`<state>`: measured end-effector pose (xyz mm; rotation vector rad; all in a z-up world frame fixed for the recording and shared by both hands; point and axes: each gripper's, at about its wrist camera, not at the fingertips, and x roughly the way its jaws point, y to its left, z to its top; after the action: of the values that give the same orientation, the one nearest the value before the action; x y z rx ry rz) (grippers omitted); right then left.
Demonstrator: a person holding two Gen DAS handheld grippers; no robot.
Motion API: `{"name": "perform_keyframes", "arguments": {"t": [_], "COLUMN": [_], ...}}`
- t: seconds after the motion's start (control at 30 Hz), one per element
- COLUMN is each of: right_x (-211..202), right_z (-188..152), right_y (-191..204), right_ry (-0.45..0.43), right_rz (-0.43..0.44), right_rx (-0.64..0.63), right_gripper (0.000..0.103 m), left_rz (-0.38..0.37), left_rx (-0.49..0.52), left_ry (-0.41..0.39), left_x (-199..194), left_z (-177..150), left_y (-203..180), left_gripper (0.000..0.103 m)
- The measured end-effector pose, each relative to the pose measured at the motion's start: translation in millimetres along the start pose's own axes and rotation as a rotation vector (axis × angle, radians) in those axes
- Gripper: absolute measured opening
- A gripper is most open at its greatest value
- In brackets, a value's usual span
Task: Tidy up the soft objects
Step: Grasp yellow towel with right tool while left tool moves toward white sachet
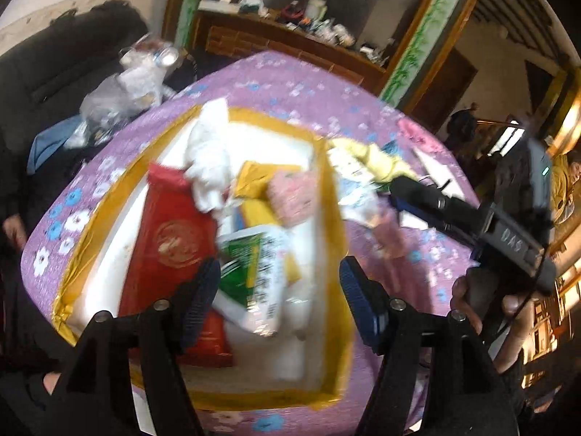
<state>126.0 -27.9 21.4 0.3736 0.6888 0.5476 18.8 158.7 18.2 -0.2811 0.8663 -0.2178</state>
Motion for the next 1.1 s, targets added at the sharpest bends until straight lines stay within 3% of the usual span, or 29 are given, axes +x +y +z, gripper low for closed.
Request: {"name": "perform_keyframes", "arguments": {"t": [0.2,0.37,0.47,0.57,0.63,0.83,0.93,1.07,1.1], "right_x": [-48.9,-50.9,-49.5,-58.9,-65.1,-59.2,-58.8,-62.1,-62.7], "right_z": [-14.0,-5.7,9.1,30.6,41.9,30.7,28.2,27.3,27.1], "right_y": [-48.9,-63.8,-68.2,-74.6,-77.2,-101.6,-107.3,-107.9,-105.7], "right_ry": [-0.024,0.004,0.009,-0.028,-0.062,-0.094,-0.102,-0.105,-0.111], "right_rz": [-0.103,-0.104,-0.115,-0.171,-0.193,-0.124,-0.142,-0.134,-0.136], "right_rx": [0.047,0.056,0.051,0.022,-0.005,0.062,0.062,0.068,0.059], "right_gripper": [0.084,0.075,0.074,0.075,0.076,0.076,0.076,0.077,0.078], "left_rz": [-0.034,-0.051,-0.064,-0.041,-0.027,0.087,0.12,0.171,0.169], "left_rx": [0.093,0.113,0.118,0.139,0.154,0.352,0.455,0.472,0.469], "left_ry": [0.018,0.021,0.051,0.084,0.149,0.26,0.327,0.377,0.388], "left_x": [9.9,21.3,34.8,56.5,81.4,152.2,178.9,187.9,184.6], "left_z": [9.3,21.0,32.1,46.1,56.2,79.2,78.7,68.5,63.7], "left_y": [-44.1,-67.1,-75.5,-88.3,-98.4,-127.9,-136.7,-138.5,-139.9], "left_gripper": [0.067,0.067,0.067,0.067,0.067,0.067,0.067,0.066,0.061]}}
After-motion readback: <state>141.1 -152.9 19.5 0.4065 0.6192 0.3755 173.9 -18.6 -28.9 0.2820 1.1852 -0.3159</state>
